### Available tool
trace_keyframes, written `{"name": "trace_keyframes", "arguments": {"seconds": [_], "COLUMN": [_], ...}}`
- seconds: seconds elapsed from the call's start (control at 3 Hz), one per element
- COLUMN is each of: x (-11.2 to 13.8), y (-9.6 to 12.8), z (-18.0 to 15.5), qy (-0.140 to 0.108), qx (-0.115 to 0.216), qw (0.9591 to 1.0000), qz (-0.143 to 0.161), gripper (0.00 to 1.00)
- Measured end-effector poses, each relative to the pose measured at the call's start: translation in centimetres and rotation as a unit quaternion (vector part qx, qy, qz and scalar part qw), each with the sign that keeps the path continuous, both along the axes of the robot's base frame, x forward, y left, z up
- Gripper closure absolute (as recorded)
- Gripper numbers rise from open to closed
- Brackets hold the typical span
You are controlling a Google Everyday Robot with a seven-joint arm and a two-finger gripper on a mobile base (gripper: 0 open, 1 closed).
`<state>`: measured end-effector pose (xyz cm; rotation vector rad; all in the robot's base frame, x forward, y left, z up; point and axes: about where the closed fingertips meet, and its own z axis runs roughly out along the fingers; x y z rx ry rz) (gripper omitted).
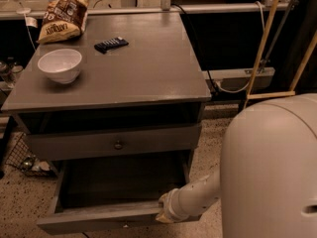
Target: Open middle drawer
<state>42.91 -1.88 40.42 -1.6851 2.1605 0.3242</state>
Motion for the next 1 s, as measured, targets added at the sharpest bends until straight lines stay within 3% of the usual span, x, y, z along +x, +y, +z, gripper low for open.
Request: {"name": "trace_keyframes", "arguments": {"seconds": [1.0], "x": [-0.06], "y": [0.11], "z": [0.13], "qy": [0.001], "qx": [0.000], "qw": [1.0000], "qz": [0.001], "gripper": [0.05]}}
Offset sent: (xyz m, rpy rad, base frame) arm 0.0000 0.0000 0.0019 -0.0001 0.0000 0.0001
